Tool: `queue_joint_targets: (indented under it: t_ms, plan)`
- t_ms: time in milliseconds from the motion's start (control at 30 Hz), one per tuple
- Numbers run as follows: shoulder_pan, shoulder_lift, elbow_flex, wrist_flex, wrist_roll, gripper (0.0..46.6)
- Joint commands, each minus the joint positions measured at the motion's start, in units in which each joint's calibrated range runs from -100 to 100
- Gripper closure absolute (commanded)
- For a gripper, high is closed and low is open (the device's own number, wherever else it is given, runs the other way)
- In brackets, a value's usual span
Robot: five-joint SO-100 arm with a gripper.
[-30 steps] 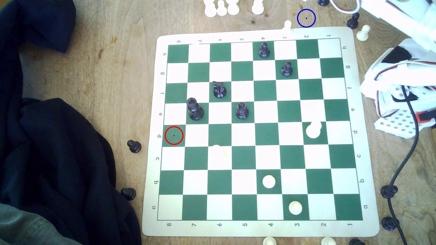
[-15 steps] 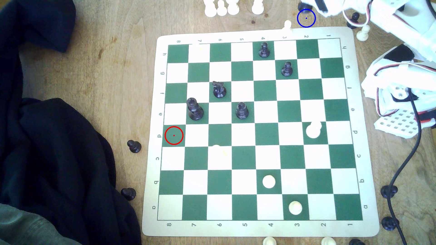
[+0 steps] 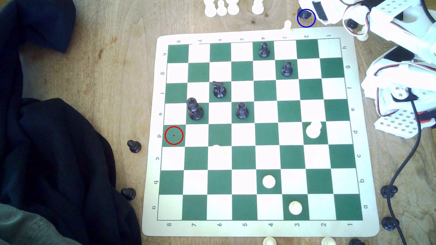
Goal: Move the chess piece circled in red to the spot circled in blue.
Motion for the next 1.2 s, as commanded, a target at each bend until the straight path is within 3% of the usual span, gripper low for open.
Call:
queue_joint_targets:
  t_ms: [0, 667, 1000, 1167]
  plan:
    - [0.2, -0.2, -0.3, -0.9, 0.0, 46.4]
    - [-0.9, 1.3, 0.9, 0.5, -0.1, 45.0]
    - [-1.0, 3.1, 2.0, -2.4, 0.1, 36.1]
    - [-0.9, 1.6, 2.5, -2.4, 0.2, 29.1]
